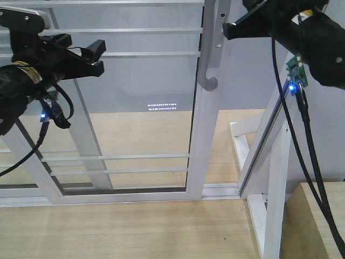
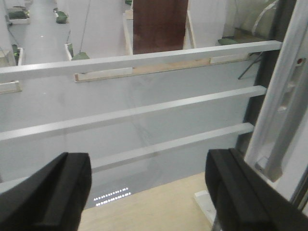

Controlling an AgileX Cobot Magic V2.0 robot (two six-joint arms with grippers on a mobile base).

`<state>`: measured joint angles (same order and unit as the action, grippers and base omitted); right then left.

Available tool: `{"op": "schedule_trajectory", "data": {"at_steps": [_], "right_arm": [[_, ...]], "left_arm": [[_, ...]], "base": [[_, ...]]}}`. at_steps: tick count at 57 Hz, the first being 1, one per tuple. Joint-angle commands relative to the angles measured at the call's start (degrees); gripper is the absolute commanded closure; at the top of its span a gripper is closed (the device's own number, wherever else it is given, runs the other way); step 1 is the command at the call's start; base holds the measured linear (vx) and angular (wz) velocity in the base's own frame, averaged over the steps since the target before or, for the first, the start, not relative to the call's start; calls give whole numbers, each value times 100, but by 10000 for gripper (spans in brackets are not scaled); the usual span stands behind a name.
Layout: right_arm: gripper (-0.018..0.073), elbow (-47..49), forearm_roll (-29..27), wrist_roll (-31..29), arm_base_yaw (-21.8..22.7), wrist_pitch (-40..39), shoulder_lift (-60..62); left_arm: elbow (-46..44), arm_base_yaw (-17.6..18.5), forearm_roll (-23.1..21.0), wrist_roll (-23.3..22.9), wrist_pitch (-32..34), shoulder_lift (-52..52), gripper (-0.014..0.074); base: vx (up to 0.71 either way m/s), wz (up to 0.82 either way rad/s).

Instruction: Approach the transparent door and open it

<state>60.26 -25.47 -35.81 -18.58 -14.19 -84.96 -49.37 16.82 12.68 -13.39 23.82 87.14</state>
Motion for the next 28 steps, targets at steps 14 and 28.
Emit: {"op": "schedule_trajectory", "data": {"at_steps": [14, 28], "right_arm": [[562, -1799, -59, -303, 342, -1776, 1068], [562, -2363, -453, -586, 342, -2157, 1406]], "left_arm": [[-797, 937, 560, -434, 722, 462, 4], [-1515, 1498, 548, -552, 727, 1100, 4]], "base": [[0, 0], [0, 0]]}}
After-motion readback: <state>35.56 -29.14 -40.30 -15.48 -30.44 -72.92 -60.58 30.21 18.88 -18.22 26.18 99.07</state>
